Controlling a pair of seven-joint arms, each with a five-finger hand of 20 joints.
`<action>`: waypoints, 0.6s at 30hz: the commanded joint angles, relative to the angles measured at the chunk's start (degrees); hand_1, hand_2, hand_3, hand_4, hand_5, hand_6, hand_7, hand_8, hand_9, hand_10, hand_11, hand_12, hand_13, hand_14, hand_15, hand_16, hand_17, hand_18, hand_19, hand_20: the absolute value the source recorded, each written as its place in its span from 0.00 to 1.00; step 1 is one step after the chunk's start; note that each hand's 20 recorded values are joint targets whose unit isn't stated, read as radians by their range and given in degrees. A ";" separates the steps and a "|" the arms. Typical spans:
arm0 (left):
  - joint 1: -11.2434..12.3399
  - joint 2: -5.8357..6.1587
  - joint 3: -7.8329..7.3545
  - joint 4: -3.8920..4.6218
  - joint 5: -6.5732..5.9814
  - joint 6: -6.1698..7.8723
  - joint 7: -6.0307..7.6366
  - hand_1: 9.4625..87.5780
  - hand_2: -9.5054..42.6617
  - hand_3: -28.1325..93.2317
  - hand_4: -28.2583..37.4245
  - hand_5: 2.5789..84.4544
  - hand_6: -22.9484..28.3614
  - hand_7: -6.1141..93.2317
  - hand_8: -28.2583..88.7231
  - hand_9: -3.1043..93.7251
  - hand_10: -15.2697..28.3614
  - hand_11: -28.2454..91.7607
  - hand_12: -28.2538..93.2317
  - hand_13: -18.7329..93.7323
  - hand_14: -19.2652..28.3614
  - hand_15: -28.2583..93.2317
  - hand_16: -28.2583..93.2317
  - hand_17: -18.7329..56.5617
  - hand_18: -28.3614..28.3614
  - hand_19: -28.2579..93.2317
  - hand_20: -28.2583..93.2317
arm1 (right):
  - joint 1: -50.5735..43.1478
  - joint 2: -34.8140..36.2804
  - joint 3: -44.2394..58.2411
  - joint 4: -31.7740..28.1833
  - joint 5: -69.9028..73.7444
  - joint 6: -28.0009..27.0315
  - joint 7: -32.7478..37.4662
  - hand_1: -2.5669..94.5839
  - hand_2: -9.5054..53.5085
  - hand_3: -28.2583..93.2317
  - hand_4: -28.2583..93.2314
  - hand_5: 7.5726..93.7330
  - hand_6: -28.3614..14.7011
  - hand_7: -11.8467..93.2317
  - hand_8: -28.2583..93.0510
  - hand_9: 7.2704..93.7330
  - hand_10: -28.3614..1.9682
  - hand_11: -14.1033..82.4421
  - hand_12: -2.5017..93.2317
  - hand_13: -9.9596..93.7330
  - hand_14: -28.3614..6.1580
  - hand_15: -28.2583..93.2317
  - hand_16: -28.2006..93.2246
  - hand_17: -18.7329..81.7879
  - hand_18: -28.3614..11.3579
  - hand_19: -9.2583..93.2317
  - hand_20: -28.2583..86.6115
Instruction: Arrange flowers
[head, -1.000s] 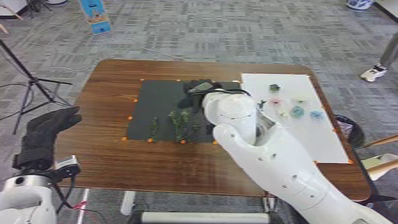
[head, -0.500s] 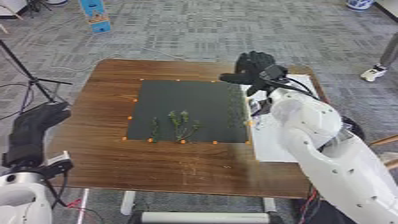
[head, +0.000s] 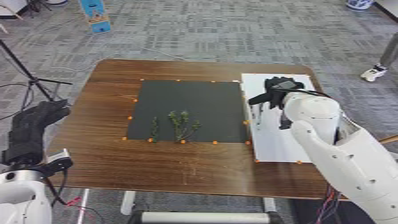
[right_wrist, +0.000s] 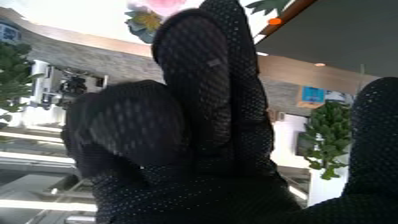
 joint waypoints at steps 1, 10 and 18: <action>0.96 -0.81 -0.41 -1.16 0.71 -0.64 -0.01 0.15 0.65 0.78 0.00 0.62 0.50 0.23 0.17 0.59 0.66 0.42 0.35 0.55 0.71 0.36 0.22 0.37 0.64 0.30 0.37 | -0.17 -1.34 0.08 1.14 2.09 -0.21 2.92 0.21 0.22 0.66 0.15 0.96 0.63 0.33 0.21 1.00 0.54 0.55 0.26 1.00 0.61 0.69 0.54 0.77 0.11 1.00 0.76; 0.34 -1.33 0.56 -1.08 1.01 -1.36 -0.27 0.16 0.63 0.78 0.00 0.61 0.50 0.24 0.17 0.59 0.66 0.42 0.36 0.55 0.71 0.36 0.22 0.37 0.64 0.30 0.37 | -0.23 -6.10 -0.45 6.25 -1.79 1.72 4.00 0.27 0.22 0.67 0.16 0.96 0.63 0.33 0.21 1.00 0.55 0.55 0.26 1.00 0.64 0.70 0.53 0.78 0.14 1.00 0.76; 1.35 -1.91 0.03 -1.67 1.16 -1.50 -0.33 0.16 0.62 0.79 0.00 0.62 0.51 0.24 0.17 0.59 0.66 0.43 0.35 0.55 0.71 0.36 0.22 0.37 0.64 0.30 0.37 | -0.19 -9.15 -2.66 9.41 -4.41 -0.80 4.36 0.27 0.20 0.68 0.16 0.96 0.63 0.32 0.21 1.00 0.55 0.56 0.26 1.00 0.65 0.71 0.52 0.79 0.14 1.00 0.76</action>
